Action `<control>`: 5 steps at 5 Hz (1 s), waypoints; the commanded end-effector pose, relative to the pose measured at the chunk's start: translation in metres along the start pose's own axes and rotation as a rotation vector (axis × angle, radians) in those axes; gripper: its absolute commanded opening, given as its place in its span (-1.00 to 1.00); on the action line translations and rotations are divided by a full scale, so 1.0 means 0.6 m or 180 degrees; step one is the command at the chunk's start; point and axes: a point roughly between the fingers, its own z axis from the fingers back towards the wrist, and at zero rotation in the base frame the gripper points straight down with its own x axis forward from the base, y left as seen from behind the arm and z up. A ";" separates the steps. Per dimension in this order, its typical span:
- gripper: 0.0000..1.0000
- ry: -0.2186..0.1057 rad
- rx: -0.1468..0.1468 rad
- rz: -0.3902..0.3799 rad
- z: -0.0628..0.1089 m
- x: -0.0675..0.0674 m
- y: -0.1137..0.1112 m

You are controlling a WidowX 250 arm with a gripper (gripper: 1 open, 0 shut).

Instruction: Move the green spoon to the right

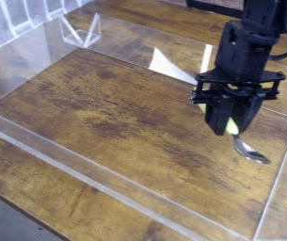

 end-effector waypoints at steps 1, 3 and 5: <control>-1.00 -0.0156 -0.0370 0.0291 0.073 0.021 -0.008; -1.00 -0.0230 -0.0284 0.0619 0.070 -0.001 -0.016; -1.00 -0.0381 -0.0131 0.0826 0.023 -0.016 -0.015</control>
